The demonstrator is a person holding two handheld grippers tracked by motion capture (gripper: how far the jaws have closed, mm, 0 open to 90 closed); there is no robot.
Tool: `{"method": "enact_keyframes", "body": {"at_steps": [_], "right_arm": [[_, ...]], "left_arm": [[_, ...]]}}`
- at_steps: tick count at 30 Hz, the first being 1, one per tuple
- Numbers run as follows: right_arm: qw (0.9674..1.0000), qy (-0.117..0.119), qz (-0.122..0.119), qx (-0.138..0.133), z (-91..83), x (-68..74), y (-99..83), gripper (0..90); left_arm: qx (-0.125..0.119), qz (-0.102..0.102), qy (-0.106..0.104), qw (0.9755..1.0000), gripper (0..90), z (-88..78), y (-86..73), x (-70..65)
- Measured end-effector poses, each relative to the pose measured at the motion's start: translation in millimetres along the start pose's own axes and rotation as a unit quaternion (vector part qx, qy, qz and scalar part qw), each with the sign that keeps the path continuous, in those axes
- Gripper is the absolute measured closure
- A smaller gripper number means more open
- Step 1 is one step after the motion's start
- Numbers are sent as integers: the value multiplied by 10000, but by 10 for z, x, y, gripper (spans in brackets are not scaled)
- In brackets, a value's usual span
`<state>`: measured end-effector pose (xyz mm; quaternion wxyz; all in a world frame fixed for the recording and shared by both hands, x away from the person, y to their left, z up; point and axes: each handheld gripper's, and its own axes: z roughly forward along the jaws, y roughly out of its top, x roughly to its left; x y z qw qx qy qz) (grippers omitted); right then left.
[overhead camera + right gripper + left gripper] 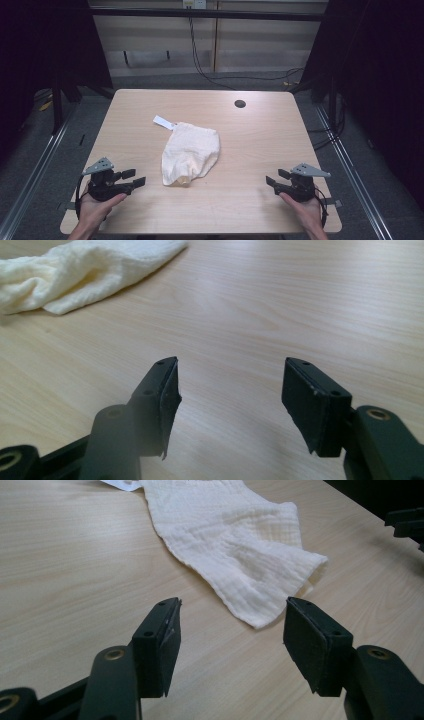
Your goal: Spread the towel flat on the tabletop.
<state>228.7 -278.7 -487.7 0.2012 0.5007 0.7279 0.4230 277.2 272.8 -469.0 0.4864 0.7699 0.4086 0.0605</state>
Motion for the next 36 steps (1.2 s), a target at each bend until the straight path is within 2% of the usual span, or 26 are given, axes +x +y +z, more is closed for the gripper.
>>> {"method": "enact_keyframes", "body": {"at_steps": [3,4,7,9,11,12,17,19,21,24,27,29,30,33,36], "right_arm": [[9997,258,24,-36,7,28,29,395],[9993,360,-3,-99,-1,41,54,396],[9989,464,28,-72,1,43,53,400],[9989,474,-50,2,-5,69,44,400],[9986,526,-76,70,-11,92,35,400],[9982,575,-109,84,-16,102,31,400],[9977,622,-221,168,-41,148,30,398],[9977,577,-302,178,-32,160,35,377],[9978,544,-334,195,-24,175,38,366],[9976,588,-327,192,-16,182,47,356],[9973,637,-298,225,-6,186,50,350],[9966,768,-203,195,-15,191,51,341],[9966,780,-210,172,-18,198,53,338],[9963,800,-251,166,-29,228,62,338],[9961,802,-302,209,-13,229,62,338]], "left_arm": [[-60,-207,-300,9993,410,-1,16,31],[-215,-183,-358,9990,416,-42,33,-3],[-209,-131,-371,9990,429,-49,45,-34],[-126,-188,-501,9985,436,-21,66,-38],[-42,-160,-610,9980,492,12,95,-42],[14,-130,-629,9979,491,42,118,-61],[166,336,-476,9982,471,178,304,-167],[119,443,-613,9971,516,212,400,-192],[77,457,-662,9967,526,260,503,-214],[66,601,-681,9958,532,364,610,-253],[55,609,-659,9959,521,466,666,-272],[-41,572,-719,9958,506,516,668,-302],[-16,625,-662,9958,492,544,660,-334],[259,792,-645,9944,469,666,629,-392],[418,822,-634,9937,444,788,648,-386]]}}
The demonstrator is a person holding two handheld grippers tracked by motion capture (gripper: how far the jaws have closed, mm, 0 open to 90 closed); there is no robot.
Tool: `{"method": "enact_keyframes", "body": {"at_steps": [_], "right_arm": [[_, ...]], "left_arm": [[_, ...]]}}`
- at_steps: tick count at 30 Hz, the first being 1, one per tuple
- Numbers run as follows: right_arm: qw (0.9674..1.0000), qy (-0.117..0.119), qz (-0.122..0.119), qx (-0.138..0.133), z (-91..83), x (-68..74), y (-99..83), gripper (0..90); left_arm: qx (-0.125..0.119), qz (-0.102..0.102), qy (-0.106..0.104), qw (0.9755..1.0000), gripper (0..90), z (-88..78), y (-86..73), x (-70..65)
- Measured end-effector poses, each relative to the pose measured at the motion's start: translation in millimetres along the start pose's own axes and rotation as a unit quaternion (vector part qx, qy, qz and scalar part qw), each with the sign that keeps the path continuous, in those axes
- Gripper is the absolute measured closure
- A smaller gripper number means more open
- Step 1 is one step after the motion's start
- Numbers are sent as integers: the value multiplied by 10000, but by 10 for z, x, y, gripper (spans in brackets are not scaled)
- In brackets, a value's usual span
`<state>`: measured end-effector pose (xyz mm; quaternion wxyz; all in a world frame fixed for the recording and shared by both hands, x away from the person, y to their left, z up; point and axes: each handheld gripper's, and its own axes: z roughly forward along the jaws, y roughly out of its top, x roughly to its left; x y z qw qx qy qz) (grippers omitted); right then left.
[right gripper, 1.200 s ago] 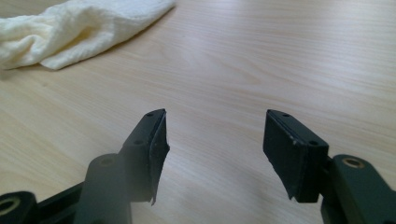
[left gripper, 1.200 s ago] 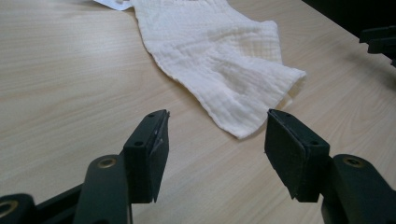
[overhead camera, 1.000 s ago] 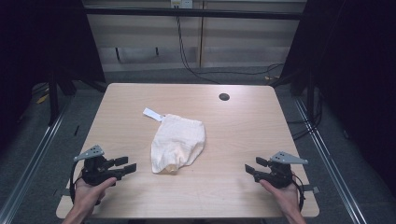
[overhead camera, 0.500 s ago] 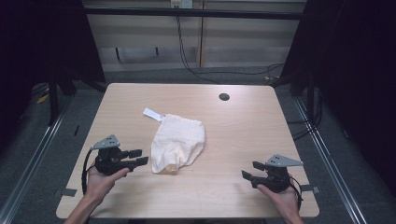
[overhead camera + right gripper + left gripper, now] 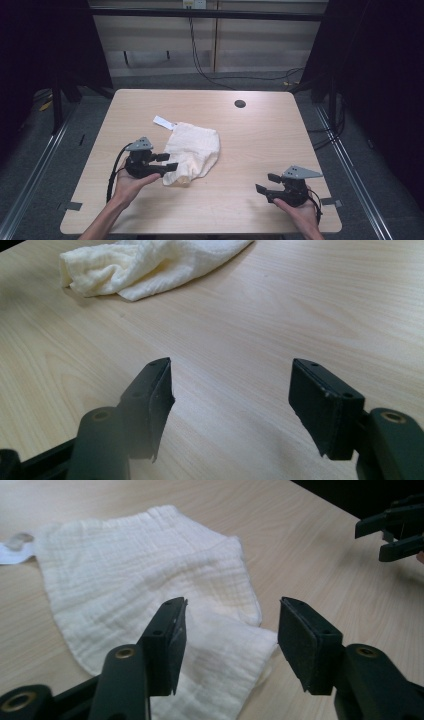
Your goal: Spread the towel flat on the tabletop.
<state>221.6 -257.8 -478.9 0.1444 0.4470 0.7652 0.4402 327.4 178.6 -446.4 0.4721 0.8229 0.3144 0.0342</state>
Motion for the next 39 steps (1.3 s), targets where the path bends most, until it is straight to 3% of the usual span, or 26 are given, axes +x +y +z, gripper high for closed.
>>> {"method": "enact_keyframes", "body": {"at_steps": [4,8,11,13,15,16,18,19,20,22,25,33,35,39], "right_arm": [[10000,-19,-30,29,10,-14,2,338],[9999,-51,-34,79,20,-32,-8,329],[9999,-20,-43,113,19,-24,-14,327],[9999,28,-37,109,26,-13,-17,326],[9999,95,-33,123,34,-1,-18,326],[9998,110,-69,131,36,7,-17,325],[9998,134,-65,138,40,12,-16,324],[9998,131,-81,138,47,9,-16,325],[9998,131,-67,155,52,3,-17,325],[9998,127,-36,173,62,-1,-18,325],[9996,123,-42,246,82,12,-18,328],[9992,307,-122,204,105,55,70,379],[9986,413,-248,209,113,107,103,381],[9981,458,-289,277,124,119,103,391]], "left_arm": [[101,-18,-118,9999,437,183,42,56],[424,19,-168,9990,421,398,-30,82],[639,117,-142,9978,377,516,-94,68],[597,22,-141,9981,355,549,-129,86],[833,221,-18,9963,349,605,-169,87],[848,220,-9,9962,352,615,-182,94],[857,215,-12,9961,377,632,-201,111],[868,280,-53,9958,424,625,-202,118],[846,231,-133,9961,567,625,-214,127],[889,168,-118,9958,666,615,-215,135],[920,242,-151,9953,773,613,-225,132],[925,312,-323,9947,830,601,-248,99],[928,319,-347,9946,832,591,-262,80],[980,452,-439,9932,832,581,-281,7]]}}
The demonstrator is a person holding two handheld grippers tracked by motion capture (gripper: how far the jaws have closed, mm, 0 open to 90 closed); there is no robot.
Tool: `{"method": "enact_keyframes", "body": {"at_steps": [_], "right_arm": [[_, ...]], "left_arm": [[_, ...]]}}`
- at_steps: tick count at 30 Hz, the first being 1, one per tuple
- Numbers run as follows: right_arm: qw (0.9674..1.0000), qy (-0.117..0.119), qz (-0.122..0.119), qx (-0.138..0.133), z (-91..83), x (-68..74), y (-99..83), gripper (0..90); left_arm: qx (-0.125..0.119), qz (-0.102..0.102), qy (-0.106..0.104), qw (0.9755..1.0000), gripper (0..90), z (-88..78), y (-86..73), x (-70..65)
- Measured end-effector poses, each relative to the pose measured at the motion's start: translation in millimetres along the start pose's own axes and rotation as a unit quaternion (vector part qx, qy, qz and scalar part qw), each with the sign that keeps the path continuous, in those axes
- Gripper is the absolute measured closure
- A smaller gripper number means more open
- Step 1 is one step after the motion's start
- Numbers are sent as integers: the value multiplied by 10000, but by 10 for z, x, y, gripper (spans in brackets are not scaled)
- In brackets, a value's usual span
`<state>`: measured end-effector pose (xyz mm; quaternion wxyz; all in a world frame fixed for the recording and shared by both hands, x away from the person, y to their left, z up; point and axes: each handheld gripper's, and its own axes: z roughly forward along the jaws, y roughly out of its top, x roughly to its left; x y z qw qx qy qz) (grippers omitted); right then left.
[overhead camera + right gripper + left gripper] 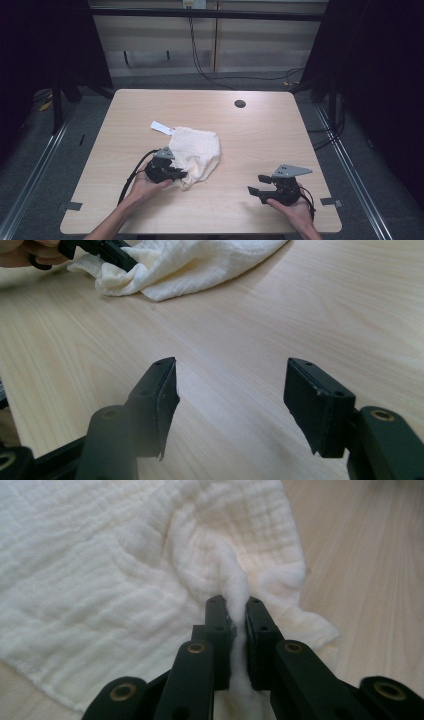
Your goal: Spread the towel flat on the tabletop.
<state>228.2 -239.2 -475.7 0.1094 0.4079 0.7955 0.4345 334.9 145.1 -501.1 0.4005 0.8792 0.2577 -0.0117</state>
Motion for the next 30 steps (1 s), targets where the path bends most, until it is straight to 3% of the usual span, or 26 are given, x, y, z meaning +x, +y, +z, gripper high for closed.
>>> {"method": "enact_keyframes", "body": {"at_steps": [6,12,14,20,25,29,30], "right_arm": [[10000,13,18,-33,-12,-24,37,443],[9997,163,-139,-78,73,-38,240,463],[9995,214,-188,-99,132,-46,313,431],[9990,347,-274,2,377,-105,486,421],[9985,429,-345,73,567,-127,590,476],[9975,442,-476,274,742,-157,663,522],[9974,446,-502,268,786,-171,692,522]], "left_arm": [[130,144,-245,9995,832,35,15,-102],[203,290,-441,9984,833,59,5,-213],[250,304,-591,9975,832,59,-7,-256],[314,334,-691,9966,832,30,-52,-326],[362,484,-691,9958,824,5,-87,-449],[539,577,-753,9940,788,-42,-101,-482],[462,497,-763,9948,770,-59,-125,-492]]}}
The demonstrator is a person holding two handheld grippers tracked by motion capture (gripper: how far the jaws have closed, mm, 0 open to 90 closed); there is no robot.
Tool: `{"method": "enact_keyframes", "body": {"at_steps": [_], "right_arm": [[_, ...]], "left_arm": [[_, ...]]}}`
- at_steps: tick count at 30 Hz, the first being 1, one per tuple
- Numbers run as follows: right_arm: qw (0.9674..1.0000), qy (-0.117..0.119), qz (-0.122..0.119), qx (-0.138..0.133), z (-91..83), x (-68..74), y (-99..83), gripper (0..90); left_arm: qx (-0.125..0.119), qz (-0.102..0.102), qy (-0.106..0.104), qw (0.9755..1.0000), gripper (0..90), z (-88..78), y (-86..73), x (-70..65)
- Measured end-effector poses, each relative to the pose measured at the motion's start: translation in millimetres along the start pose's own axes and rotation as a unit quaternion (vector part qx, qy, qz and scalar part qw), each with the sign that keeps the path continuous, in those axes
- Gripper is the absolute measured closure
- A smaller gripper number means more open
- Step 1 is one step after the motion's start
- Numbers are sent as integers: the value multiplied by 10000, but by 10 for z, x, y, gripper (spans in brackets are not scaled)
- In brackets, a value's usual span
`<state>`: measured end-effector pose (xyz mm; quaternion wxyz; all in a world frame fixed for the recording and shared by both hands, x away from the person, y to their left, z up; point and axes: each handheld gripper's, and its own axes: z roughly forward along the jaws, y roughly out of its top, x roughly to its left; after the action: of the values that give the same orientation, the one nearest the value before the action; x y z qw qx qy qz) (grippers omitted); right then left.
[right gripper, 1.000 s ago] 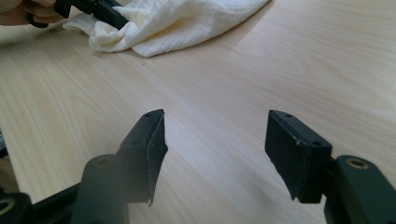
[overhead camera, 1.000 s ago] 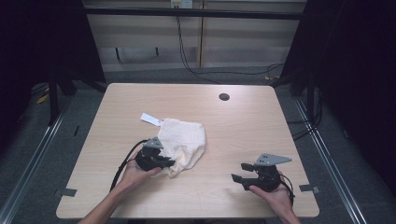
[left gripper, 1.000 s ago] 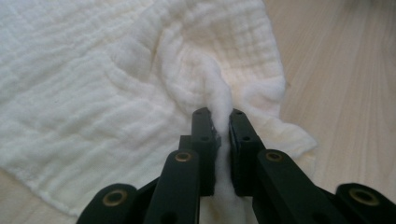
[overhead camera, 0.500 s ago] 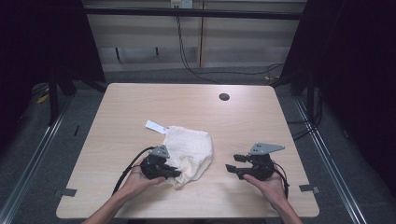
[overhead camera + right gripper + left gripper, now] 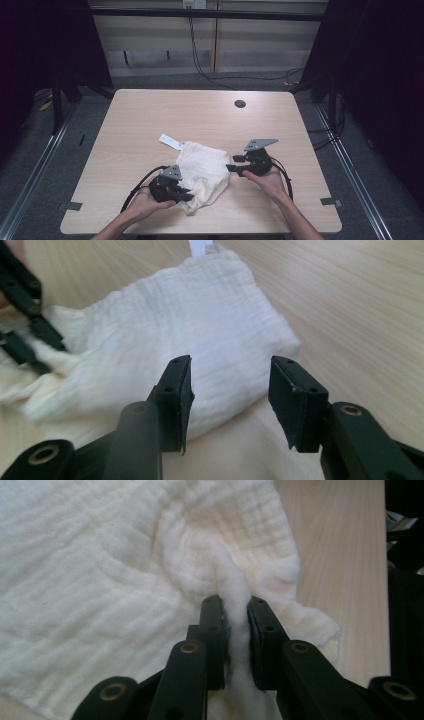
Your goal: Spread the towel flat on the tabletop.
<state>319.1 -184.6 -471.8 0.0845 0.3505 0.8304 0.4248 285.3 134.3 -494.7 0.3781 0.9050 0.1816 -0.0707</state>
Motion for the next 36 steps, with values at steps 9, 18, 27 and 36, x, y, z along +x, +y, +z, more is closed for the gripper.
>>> {"method": "enact_keyframes", "body": {"at_steps": [9,18,27,36], "right_arm": [[9998,99,-45,147,416,-81,128,468],[9995,22,-93,296,539,-55,15,656],[9994,2,-27,341,245,-48,-71,882],[9998,-37,9,219,-237,76,-323,886]], "left_arm": [[-50,-163,172,9997,583,-286,-185,42],[-8,-215,408,9989,654,-275,-201,155],[-67,-233,425,9988,825,-255,-145,261],[3,-73,268,9996,830,-96,31,213]]}}
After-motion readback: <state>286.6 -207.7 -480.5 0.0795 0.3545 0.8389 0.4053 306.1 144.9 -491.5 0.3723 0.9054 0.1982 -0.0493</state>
